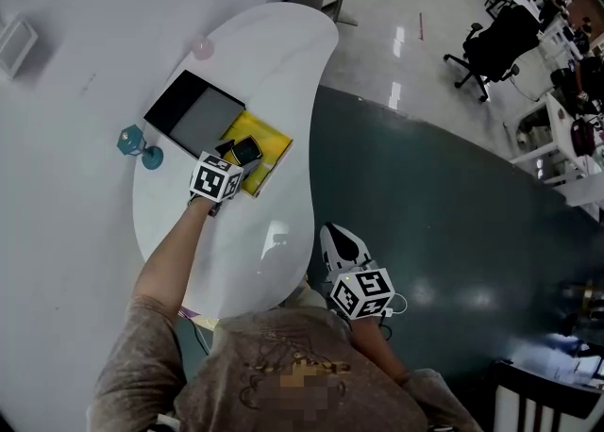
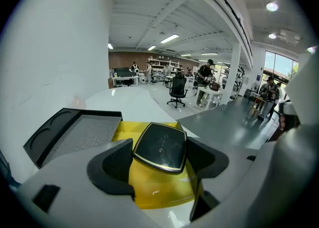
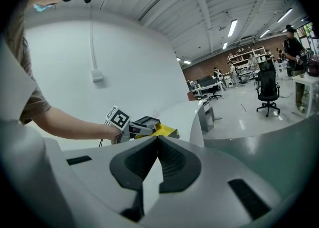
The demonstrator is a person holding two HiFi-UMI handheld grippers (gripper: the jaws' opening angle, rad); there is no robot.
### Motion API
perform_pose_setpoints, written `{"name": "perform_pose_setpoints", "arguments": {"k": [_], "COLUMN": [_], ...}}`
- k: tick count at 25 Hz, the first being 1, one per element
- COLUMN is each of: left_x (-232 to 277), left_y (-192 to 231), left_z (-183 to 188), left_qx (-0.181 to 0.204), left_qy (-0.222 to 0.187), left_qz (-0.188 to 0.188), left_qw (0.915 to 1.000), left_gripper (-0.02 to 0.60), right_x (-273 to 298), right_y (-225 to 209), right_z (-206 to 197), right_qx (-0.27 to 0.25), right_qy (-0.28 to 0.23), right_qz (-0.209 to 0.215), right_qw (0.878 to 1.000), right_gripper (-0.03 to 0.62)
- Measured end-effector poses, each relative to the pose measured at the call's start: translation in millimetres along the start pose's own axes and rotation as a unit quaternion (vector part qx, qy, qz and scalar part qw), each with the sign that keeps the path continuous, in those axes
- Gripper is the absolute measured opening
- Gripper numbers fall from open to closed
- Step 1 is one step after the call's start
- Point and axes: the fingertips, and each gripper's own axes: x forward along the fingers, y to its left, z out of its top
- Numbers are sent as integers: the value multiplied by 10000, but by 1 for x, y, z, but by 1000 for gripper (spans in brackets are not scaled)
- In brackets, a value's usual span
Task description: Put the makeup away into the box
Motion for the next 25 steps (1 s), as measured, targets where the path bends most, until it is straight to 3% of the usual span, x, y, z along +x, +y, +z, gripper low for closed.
{"name": "perform_pose_setpoints", "arguments": {"k": [14, 25], "left_x": [56, 83], "left_y": [6, 2], "left_z": [-9, -22], "left_qx": [296, 715], "left_qy": [668, 1137], "left_qz": [-293, -564], "left_qw": [9969, 9893], "left_gripper": [357, 357], "right_x": [26, 43], "right_y": [-21, -24], "right_z": [-14, -23], "right_qx": [190, 312], "right_qy": [328, 489], "right_qz": [-17, 90], "right_qw": [9993, 9983], "right_gripper": [2, 2]}}
